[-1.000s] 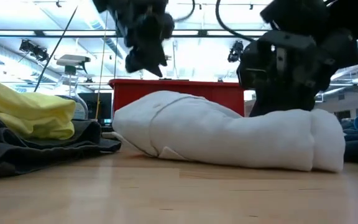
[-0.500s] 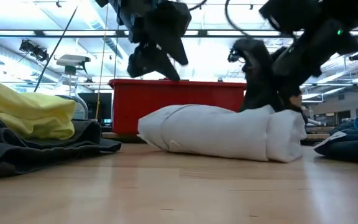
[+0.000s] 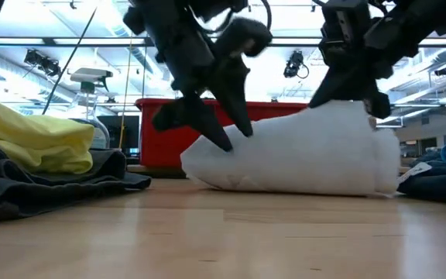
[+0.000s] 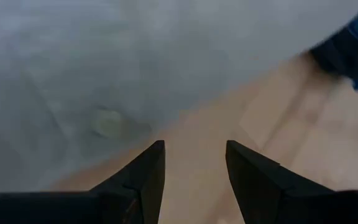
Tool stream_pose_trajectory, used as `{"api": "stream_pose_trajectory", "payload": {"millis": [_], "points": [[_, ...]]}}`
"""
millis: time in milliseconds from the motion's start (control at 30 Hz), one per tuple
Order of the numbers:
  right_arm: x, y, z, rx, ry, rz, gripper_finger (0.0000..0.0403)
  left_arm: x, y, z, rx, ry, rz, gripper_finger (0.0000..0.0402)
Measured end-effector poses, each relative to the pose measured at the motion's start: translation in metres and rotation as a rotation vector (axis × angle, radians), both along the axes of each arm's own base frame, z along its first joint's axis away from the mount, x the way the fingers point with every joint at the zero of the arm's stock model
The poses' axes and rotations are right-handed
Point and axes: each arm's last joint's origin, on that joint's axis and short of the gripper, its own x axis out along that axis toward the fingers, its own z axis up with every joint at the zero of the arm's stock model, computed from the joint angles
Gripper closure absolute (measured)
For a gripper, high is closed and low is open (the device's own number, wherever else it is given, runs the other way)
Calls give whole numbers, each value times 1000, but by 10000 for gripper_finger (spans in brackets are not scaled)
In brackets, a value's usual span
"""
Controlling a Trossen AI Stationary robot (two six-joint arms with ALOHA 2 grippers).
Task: Fold Laundry from Bin
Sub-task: Fold the white shirt
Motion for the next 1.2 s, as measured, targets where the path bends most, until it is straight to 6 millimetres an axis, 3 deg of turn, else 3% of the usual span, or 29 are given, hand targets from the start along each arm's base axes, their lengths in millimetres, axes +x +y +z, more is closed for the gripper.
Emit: {"api": "stream_pose_trajectory", "payload": {"millis": [267, 367, 633, 833, 1000, 1200], "points": [[-8, 13, -3, 14, 66, 83, 391, 12, 8, -48, 12, 107, -4, 228], [-15, 16, -9, -22, 149, 86, 391, 14, 6, -55, 19, 116, -69, 228], [-25, 26, -17, -50, 259, 146, 391, 15, 9, -54, 16, 107, -154, 228], [-26, 26, -17, -46, 259, 129, 391, 17, 30, -54, -65, 99, -211, 229], [-23, 23, -22, -48, 283, 117, 391, 17, 41, -55, -30, 84, -260, 244], [-13, 16, -47, 25, 383, -49, 391, 18, 65, -54, 69, 41, -402, 259]]}}
